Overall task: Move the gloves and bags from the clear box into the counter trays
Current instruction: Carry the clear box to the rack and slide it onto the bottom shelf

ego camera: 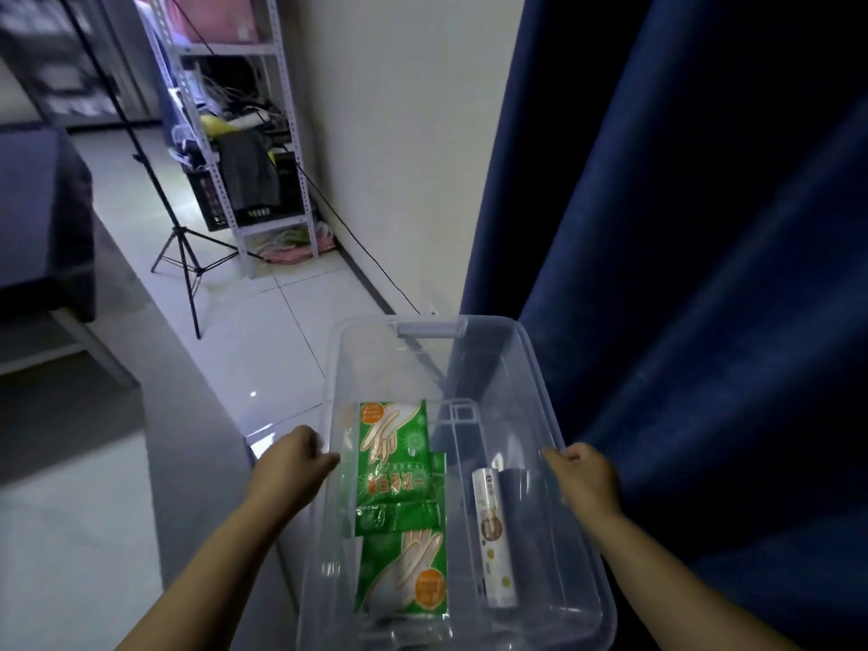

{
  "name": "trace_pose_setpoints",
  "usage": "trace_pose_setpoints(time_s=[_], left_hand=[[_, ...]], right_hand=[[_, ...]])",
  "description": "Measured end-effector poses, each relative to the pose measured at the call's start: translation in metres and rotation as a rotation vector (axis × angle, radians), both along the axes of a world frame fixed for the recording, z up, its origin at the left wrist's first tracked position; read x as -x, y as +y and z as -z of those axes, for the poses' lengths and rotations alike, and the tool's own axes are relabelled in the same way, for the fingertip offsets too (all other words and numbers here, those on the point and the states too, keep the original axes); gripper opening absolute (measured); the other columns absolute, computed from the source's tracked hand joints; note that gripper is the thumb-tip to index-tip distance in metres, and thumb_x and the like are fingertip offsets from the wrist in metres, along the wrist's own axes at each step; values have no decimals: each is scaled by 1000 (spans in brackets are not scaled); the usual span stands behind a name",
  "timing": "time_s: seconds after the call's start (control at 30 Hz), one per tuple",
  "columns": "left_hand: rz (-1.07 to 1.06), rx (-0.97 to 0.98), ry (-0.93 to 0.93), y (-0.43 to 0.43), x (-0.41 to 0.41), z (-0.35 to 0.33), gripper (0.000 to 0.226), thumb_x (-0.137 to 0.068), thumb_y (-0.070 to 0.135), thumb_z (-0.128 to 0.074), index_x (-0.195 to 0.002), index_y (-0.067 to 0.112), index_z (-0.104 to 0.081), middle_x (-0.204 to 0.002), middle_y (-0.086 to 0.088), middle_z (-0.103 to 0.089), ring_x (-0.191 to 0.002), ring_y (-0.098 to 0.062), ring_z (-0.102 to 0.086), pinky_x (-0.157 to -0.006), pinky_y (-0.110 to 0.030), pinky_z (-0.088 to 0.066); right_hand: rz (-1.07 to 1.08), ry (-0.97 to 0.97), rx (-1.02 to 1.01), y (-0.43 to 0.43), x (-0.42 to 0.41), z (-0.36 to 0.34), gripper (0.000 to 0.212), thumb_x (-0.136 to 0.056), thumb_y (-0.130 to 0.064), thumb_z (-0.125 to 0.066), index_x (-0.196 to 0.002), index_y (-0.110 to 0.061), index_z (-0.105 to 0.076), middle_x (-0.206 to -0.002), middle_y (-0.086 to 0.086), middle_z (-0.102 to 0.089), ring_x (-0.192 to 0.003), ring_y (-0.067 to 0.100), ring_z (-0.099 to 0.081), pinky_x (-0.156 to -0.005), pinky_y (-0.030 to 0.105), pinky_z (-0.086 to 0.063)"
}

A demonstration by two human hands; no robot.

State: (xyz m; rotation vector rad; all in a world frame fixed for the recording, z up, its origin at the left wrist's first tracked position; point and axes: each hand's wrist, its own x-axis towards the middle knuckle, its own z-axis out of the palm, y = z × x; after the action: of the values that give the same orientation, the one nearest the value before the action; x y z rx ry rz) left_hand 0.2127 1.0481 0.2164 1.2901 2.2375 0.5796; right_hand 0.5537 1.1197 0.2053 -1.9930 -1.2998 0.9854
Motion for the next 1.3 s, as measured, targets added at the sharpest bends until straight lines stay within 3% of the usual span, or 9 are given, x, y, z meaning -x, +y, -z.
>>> trace_pose_setpoints(time_s=[0.17,0.37,0.53,0.9,1.07,1.3], left_hand=[[-25,20,-23,64,33,5,20,-79,26,-67,-78,16,-50,-76,-6,-64,-72,-25,-58,-60,-29,-39],[-70,28,-60,134,75,5,19,-80,27,-66,-85,14,-54,-81,-8,-66,-77,-26,-61,-65,-31,-44],[-134,35,-50,177,109,4,18,-80,28,-65,-86,14,-56,-80,-6,-66,-77,-26,-60,-66,-31,-44],[-373,28,-56,270,184,11,16,-80,23,-63,-74,16,-51,-72,-4,-61,-70,-24,-57,-57,-29,-39],[-527,32,-32,315,212,2,16,-81,23,-63,-77,14,-51,-73,-6,-59,-72,-28,-58,-67,-35,-48],[-755,-36,-35,352,250,2,13,-79,21,-61,-81,10,-54,-74,-7,-59,-71,-29,-57,-64,-36,-49]], right_hand=[[-39,-18,18,73,37,-1,28,-81,-24,-67,-63,-11,-51,-59,7,-55,-57,24,-53,-56,37,-49],[-66,-43,5,157,84,-9,28,-81,-18,-69,-60,-10,-52,-57,4,-54,-52,17,-49,-48,24,-39],[-103,-47,18,215,123,-8,27,-82,-18,-67,-62,-10,-51,-55,2,-51,-49,13,-45,-42,21,-33],[-373,38,86,381,227,10,27,-80,-18,-66,-62,-10,-48,-57,4,-48,-53,16,-44,-50,25,-34],[-527,54,95,464,282,8,34,-82,-20,-65,-59,-14,-42,-54,1,-42,-50,15,-39,-47,25,-32],[-734,20,36,551,372,-2,32,-83,-28,-64,-61,-15,-45,-59,0,-48,-52,14,-43,-49,27,-34]])
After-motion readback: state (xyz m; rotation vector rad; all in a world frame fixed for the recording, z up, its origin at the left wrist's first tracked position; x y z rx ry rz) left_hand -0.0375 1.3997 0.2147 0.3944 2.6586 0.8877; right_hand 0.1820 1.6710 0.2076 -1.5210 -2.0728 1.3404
